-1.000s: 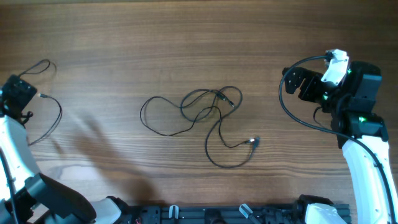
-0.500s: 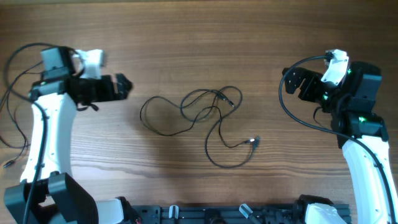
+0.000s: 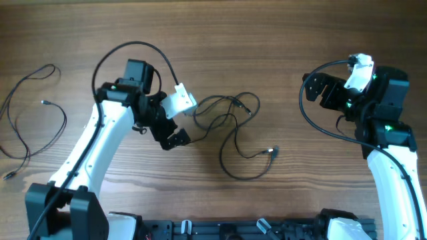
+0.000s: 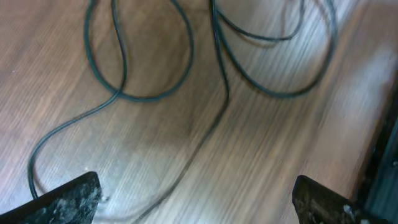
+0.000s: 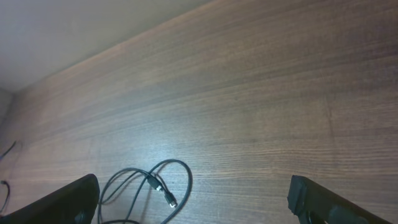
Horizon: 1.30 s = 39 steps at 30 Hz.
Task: Untangle cables
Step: 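Grasp a black cable from the pile and drag it far left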
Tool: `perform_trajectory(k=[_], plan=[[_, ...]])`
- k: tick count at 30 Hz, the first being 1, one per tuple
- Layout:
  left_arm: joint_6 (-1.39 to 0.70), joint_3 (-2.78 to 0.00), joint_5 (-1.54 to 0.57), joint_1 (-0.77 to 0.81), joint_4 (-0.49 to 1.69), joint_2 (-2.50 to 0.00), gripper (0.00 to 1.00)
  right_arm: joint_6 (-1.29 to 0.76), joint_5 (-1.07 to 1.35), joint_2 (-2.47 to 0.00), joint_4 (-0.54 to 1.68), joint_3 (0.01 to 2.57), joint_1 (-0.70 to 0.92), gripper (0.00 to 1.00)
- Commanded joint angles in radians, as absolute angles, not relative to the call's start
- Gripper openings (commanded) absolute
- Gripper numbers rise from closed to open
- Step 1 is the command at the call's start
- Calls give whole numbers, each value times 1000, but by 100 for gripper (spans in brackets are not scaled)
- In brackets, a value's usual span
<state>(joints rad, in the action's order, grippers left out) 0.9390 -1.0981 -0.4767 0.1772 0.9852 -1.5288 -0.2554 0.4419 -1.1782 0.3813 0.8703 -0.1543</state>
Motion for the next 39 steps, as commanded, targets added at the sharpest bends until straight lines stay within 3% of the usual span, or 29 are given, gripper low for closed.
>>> perform_trajectory(k=[1,13,22,23,24,25,26,27,29,34,39], plan=[[988,-983,-478,195,902,-1538,100,-236,453,-1181,379,877,-159,100],[882,-748,-482,236,553,-1538,100,-243,453,-1181,378,877,-159,100],[881,-729,-482,324,486,-1619,97,-247,454,-1181,384,877,-159,99],[881,-729,-482,324,484,-1628,89,-247,454,-1181,385,877,-159,100],[882,-729,-482,323,484,-1633,65,-246,454,-1181,388,877,-159,100],[881,-729,-482,323,483,-1633,32,-245,453,-1181,389,877,-159,100],[881,-729,-482,323,482,-1633,11,-246,453,-1181,389,877,-159,100],[881,-729,-482,323,478,-1633,4,-246,453,-1181,389,877,-159,100],[860,-729,-480,323,462,-1633,4,-246,454,-1181,389,877,-159,100],[442,-767,-398,323,341,-1543,4,-236,453,-1181,405,877,-159,100],[414,-865,-385,323,271,-1241,4,-236,453,-1181,413,877,-159,100]])
